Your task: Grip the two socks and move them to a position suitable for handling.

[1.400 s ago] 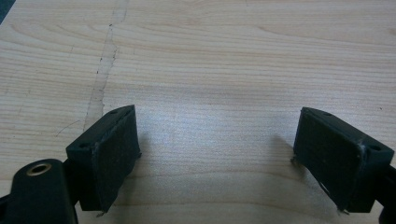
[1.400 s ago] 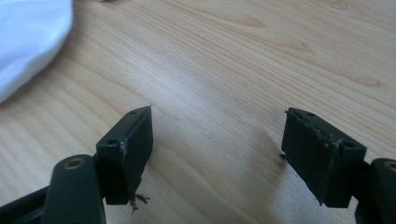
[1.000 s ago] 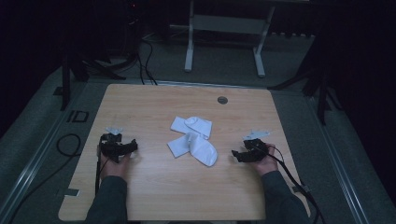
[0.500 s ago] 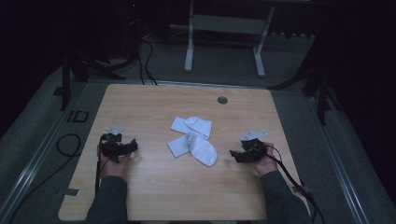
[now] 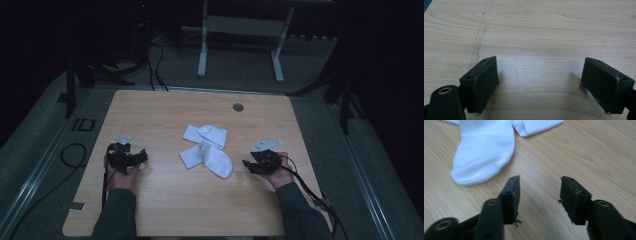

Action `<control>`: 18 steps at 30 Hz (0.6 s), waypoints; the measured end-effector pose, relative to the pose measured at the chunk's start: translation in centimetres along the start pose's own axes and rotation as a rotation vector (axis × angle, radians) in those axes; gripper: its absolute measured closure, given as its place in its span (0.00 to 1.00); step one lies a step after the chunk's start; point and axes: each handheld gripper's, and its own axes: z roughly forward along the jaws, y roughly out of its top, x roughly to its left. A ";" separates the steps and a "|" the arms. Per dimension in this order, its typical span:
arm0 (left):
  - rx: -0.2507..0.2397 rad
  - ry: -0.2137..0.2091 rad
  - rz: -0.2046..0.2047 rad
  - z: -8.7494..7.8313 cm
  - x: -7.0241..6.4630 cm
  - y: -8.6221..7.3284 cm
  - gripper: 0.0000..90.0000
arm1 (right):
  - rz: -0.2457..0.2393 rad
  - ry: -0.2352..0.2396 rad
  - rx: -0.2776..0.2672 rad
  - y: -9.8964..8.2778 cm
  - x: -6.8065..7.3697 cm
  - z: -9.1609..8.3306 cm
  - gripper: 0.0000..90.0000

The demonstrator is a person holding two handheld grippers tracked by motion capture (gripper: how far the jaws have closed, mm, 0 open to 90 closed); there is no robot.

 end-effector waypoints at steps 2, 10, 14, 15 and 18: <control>0.001 0.001 0.000 0.0 0.0 0.0 0.16 | -0.016 0.012 -0.005 0.4 0.5 0.0 0.66; 0.000 -0.001 0.001 0.0 0.0 0.0 0.16 | -0.065 0.031 -0.016 1.7 1.8 0.2 0.85; 0.000 -0.001 0.001 0.0 0.0 0.0 0.16 | -0.083 0.046 -0.016 2.4 2.4 0.4 0.97; 0.001 0.000 0.002 0.0 0.0 0.0 0.16 | -0.089 0.051 -0.015 2.5 2.5 0.5 0.99; 0.001 0.000 0.001 0.0 0.0 0.0 0.16 | -0.101 0.064 -0.015 3.1 3.1 0.7 1.00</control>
